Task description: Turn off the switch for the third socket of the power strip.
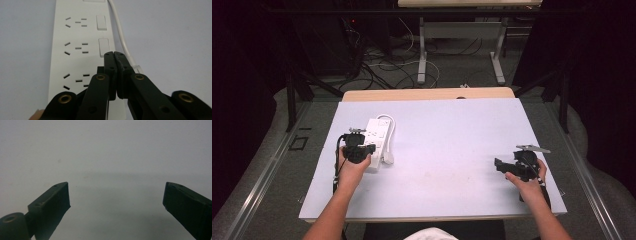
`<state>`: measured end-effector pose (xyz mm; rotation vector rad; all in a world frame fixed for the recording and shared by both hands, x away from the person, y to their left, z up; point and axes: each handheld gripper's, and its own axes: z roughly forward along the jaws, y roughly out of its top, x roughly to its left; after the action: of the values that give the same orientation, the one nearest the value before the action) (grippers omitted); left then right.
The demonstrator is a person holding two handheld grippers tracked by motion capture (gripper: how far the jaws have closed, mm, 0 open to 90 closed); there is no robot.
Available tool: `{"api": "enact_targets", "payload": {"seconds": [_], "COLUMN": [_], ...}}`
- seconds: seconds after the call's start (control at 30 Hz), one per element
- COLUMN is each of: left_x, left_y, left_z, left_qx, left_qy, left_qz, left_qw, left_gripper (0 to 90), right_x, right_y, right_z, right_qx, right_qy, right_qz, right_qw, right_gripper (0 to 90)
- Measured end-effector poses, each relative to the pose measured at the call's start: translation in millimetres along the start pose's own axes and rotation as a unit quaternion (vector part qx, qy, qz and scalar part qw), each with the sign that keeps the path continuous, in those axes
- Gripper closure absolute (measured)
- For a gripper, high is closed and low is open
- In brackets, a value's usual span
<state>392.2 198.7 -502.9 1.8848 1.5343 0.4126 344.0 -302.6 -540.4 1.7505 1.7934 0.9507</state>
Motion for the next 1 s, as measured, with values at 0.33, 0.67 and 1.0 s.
{"api": "enact_targets", "payload": {"seconds": [0.33,0.67,1.0], "left_x": [0.5,-0.6,-2.9], "left_y": [-2.2,-4.6,-6.2], "left_z": [-7.9,-9.2,-4.5], "left_qx": [-0.022,-0.038,-0.063], "left_qy": [-0.012,-0.017,-0.012], "left_qz": [0.005,0.021,0.038], "left_qw": [0.9997,0.9989,0.9972], "left_gripper": [80.8,64.7,39.2], "right_x": [1.2,2.4,2.6], "right_y": [0.9,1.8,1.8], "right_z": [-0.6,0.1,0.9], "right_qx": [-0.002,-0.001,-0.001], "right_qy": [0.000,0.003,0.005], "right_qz": [-0.001,-0.003,-0.006], "right_qw": [1.0000,1.0000,1.0000], "right_gripper": [6.5,6.5,6.5]}}
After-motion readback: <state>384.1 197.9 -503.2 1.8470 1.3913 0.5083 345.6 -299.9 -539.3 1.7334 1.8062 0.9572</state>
